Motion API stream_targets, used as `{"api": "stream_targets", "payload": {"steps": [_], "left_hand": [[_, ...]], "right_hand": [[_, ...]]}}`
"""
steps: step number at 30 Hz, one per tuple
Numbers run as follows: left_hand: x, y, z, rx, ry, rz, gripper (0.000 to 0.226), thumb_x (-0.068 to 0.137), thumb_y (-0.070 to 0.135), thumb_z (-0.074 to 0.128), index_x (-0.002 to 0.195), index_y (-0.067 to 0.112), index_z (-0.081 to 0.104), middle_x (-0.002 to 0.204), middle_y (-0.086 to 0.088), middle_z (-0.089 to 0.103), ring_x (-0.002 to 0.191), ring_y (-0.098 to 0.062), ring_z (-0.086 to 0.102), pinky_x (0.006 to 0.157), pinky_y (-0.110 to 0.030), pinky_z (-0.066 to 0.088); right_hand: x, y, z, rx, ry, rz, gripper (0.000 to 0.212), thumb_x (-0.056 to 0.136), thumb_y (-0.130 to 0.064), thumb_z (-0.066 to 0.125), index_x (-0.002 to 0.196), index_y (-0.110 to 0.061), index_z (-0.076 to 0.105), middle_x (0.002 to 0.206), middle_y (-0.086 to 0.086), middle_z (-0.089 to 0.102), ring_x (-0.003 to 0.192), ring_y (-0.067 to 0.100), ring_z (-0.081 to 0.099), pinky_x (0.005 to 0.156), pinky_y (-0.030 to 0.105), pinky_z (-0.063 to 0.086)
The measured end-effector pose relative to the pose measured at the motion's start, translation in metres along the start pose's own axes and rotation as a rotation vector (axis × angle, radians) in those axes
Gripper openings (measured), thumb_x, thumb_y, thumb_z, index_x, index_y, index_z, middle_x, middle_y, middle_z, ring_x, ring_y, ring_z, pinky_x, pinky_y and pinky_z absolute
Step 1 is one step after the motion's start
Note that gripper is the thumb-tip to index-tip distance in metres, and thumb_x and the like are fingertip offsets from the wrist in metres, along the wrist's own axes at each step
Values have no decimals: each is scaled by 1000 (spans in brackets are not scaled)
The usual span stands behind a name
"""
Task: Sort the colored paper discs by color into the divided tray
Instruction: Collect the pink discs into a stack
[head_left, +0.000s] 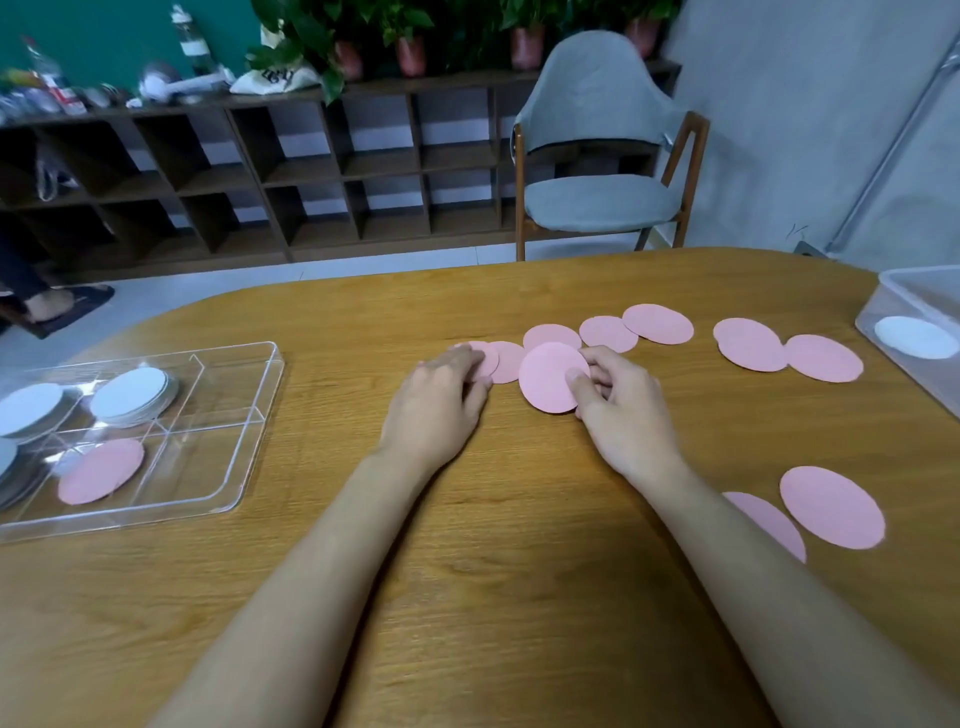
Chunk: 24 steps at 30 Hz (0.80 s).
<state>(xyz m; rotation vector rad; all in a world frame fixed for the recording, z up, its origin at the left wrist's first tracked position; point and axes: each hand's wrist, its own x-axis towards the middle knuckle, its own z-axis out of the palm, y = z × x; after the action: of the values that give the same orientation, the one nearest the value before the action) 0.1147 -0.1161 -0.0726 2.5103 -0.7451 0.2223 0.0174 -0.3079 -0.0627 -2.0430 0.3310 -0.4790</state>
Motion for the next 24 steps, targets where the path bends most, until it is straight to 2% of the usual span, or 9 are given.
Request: {"api": "stream_targets", "payload": {"steps": [3, 8, 10, 12, 14, 15, 17, 20, 24], "left_hand": [[-13, -1, -3, 32, 92, 63, 28, 104, 37, 56, 123, 22, 69, 133, -3, 70, 119, -26, 66, 92, -40, 55], [-35, 8, -18, 158, 172, 126, 39, 107, 44, 36, 113, 22, 67, 91, -4, 73, 82, -33, 68, 63, -42, 52], [-38, 12, -23, 50, 230, 147, 37, 107, 44, 37, 110, 20, 66, 87, -1, 76, 75, -30, 69, 62, -42, 53], [-38, 16, -24, -155, 301, 106, 19, 103, 30, 51, 106, 17, 65, 91, 6, 78, 74, -21, 70, 68, -36, 55], [-36, 20, -24, -348, 356, -7, 7, 94, 13, 62, 99, 16, 65, 83, 5, 74, 66, -15, 65, 66, -30, 53], [-36, 21, -24, -442, 347, -73, 11, 89, 8, 64, 96, 17, 65, 79, 3, 71, 64, -16, 63, 64, -28, 52], [-36, 22, -25, -588, 277, -171, 16, 84, 4, 65, 92, 18, 67, 76, -3, 71, 64, -19, 63, 63, -28, 54], [-32, 18, -23, -744, 173, -222, 17, 88, 5, 70, 96, 19, 72, 81, 2, 76, 66, -11, 66, 70, -27, 58], [-29, 14, -21, -773, 135, -240, 16, 90, 14, 79, 104, 21, 76, 84, 6, 78, 70, -16, 76, 72, -23, 58]], "right_hand": [[0, 1, 1, -5, -4, 1, 16, 102, -23, 58, 113, -26, 68, 97, -8, 74, 82, 16, 69, 76, 32, 51], [-2, -3, 0, -27, -9, -20, 18, 102, -23, 58, 116, -26, 68, 97, -8, 74, 81, 13, 68, 72, 24, 45], [-3, -4, 0, -42, -13, -26, 18, 102, -24, 59, 117, -26, 68, 93, -8, 74, 80, 13, 68, 73, 24, 47], [-3, -5, 0, -49, -15, -32, 18, 102, -25, 59, 117, -27, 69, 90, -8, 73, 81, 13, 68, 72, 24, 47], [-4, -5, 0, -54, -10, -35, 17, 101, -25, 59, 115, -29, 69, 84, -8, 72, 80, 11, 67, 69, 18, 44], [-4, -5, 0, -58, -9, -37, 17, 101, -26, 60, 115, -30, 69, 81, -7, 71, 79, 12, 66, 68, 17, 44], [-4, -6, 2, -66, -11, -51, 17, 101, -26, 60, 114, -32, 69, 79, -5, 72, 79, 15, 67, 72, 25, 49], [-5, -7, 3, -43, -35, -74, 19, 100, -23, 60, 113, -31, 71, 76, -6, 71, 73, 14, 67, 75, 32, 51], [-7, -9, 4, -12, -104, -116, 26, 102, -16, 58, 122, -26, 72, 72, -8, 68, 65, 10, 64, 71, 31, 52]]}}
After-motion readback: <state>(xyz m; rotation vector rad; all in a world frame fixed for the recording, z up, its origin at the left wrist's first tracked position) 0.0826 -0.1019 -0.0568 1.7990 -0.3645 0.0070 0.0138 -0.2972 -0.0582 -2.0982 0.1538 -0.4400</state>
